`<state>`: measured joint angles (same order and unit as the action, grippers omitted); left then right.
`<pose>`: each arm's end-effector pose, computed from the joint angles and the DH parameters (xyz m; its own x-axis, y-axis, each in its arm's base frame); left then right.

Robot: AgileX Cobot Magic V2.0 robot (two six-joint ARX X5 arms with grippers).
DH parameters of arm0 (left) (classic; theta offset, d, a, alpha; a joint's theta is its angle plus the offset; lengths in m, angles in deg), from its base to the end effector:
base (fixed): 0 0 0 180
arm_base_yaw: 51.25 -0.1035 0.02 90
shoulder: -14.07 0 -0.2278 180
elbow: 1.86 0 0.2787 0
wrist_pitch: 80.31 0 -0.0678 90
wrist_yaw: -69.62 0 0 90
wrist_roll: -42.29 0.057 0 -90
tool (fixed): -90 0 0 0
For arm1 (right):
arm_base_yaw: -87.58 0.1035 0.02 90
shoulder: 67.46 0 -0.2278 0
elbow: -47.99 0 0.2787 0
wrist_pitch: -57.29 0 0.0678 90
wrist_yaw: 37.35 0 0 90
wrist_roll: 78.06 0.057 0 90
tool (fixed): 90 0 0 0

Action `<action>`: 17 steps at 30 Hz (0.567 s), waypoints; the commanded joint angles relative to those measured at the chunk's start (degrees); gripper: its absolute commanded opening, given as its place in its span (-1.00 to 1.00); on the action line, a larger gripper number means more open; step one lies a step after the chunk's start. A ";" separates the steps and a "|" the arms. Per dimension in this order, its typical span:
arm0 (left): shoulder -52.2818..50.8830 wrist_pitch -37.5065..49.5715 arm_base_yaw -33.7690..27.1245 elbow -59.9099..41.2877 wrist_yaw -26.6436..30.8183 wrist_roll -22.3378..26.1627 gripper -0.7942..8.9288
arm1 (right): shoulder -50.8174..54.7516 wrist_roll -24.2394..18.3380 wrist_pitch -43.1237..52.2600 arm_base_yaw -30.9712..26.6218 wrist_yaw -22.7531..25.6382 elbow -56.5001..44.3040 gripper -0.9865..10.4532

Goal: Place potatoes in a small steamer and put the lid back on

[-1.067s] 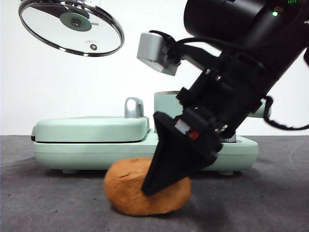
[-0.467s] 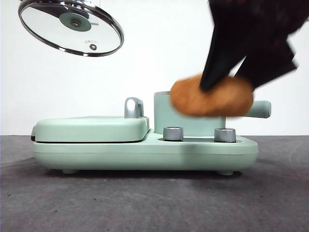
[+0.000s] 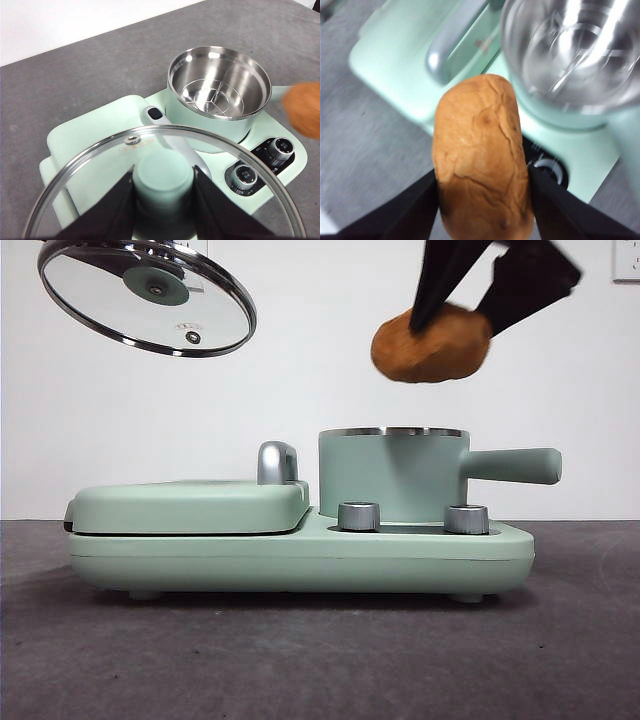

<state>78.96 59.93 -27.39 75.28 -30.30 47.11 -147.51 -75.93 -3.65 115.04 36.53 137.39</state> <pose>0.2755 -0.1326 0.3117 0.7293 -0.5110 -0.4550 0.5718 0.8204 -0.0048 0.2871 0.1670 0.2771 0.4016 0.5216 -0.7528 -0.5698 0.7858 0.2405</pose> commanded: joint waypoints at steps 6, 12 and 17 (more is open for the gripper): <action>0.17 1.64 0.15 0.81 -0.13 0.50 -0.82 | -13.07 -4.85 3.41 -1.86 3.23 11.32 -0.39; 0.17 1.64 0.15 0.81 -0.13 0.48 -0.82 | -21.33 -6.05 4.44 -2.97 4.61 18.60 -0.39; 0.17 1.64 0.15 0.81 -0.13 0.48 -0.82 | -26.40 -6.21 6.69 -3.43 6.32 21.03 -0.39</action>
<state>78.93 59.95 -27.39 75.28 -30.30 47.19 -172.78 -81.31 2.73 111.32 42.56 157.00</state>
